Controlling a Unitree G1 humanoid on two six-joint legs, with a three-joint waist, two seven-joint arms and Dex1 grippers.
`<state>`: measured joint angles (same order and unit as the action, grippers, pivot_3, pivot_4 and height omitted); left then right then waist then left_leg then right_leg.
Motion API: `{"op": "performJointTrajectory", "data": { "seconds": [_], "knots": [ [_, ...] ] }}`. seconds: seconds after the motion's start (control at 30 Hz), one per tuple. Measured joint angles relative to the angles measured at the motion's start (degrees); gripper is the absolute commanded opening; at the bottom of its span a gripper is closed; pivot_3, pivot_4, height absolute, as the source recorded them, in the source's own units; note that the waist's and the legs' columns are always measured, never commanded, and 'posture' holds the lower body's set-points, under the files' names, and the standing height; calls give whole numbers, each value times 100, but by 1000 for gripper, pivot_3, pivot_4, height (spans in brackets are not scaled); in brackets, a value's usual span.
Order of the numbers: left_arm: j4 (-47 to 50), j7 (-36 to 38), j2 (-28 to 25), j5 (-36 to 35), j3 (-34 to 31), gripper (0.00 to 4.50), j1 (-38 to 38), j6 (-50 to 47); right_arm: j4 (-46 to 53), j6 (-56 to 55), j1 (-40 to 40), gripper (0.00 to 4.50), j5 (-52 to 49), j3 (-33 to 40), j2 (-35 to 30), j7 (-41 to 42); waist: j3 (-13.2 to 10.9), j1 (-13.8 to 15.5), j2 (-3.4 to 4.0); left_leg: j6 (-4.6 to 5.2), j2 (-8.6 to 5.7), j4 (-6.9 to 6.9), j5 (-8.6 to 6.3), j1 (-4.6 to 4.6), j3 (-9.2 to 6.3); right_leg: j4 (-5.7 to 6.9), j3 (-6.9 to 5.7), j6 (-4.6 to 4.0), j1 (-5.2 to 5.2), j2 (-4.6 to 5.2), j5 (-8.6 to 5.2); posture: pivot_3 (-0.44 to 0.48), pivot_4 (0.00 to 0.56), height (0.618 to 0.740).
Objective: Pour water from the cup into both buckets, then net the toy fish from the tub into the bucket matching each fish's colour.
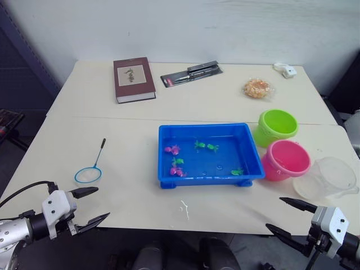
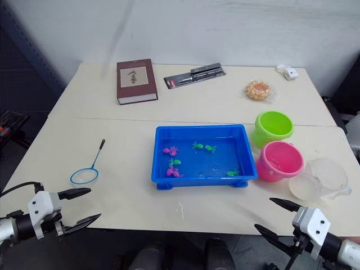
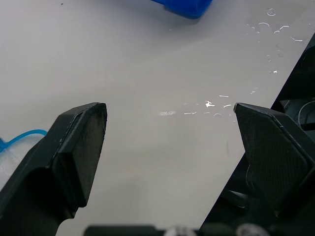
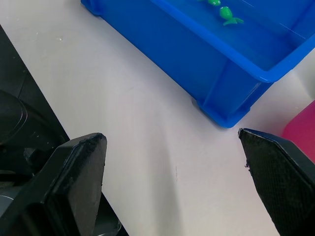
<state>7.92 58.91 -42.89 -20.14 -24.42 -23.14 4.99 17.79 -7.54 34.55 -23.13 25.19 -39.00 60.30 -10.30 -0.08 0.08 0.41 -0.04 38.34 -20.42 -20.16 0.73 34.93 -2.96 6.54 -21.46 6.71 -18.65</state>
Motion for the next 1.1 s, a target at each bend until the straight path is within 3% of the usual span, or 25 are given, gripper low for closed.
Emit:
{"op": "performJointTrajectory", "data": {
  "seconds": [0.07, 0.17, 0.27, 0.5, 0.63, 0.87, 1.1],
  "knots": [
    [14, 16, -23, -44, 29, 4429, 47, -84, 20, 7, 42, 4500, -11, 21, 39, -28, 0, 1, 0, 0, 0, 0, 0, 0, 0, 0, 0, 0, 0, 0, 0, 0, 150, 738],
    [560, 179, -313, -928, 304, 4429, 456, -1340, 459, 176, 738, 4500, -296, 332, 565, -330, 1, 159, 8, -7, 0, -3, 5, -7, -24, 5, -8, -7, 1, 1, -4, 0, 150, 738],
    [1176, 95, -322, -1621, 505, 4429, 911, -2171, 679, 376, 1219, 4500, -624, 996, 734, -536, 8, 134, 19, -3, -8, -2, 4, 0, -15, 2, 9, -6, 8, 7, -3, 0, 150, 738],
    [1796, -206, -45, -1999, 1309, 4429, 1990, -2898, 432, 1013, 1606, 4500, -1460, 2196, 1271, -1192, 10, 43, 23, -14, -1, -17, 11, 4, -14, 5, 8, -7, 5, -6, -4, 0, 150, 738],
    [1905, -332, 149, -2030, 1675, 4429, 2706, -3093, -211, 1186, 1284, 4500, -1431, 2389, 1508, -1824, 12, 20, 24, -13, -7, -16, 12, 4, -11, 7, 11, -7, 4, -5, -4, 0, 150, 738],
    [1952, -465, 359, -2040, 2112, 4429, 3478, -3443, -937, 1701, -156, 4500, -1211, 2315, 1541, -3227, 27, -16, 51, -16, -8, -15, 23, 6, 2, 18, 18, -6, -2, -16, -4, 0, 150, 738],
    [2038, -457, 402, -1965, 2334, 4429, 3574, -3490, -1468, 1881, -1142, 4500, -1113, 1982, 1472, -3523, 31, 14, 58, -4, -19, -13, 35, 1, 1, 22, 15, -4, -5, -24, -3, 0, 150, 738]
  ]
}}
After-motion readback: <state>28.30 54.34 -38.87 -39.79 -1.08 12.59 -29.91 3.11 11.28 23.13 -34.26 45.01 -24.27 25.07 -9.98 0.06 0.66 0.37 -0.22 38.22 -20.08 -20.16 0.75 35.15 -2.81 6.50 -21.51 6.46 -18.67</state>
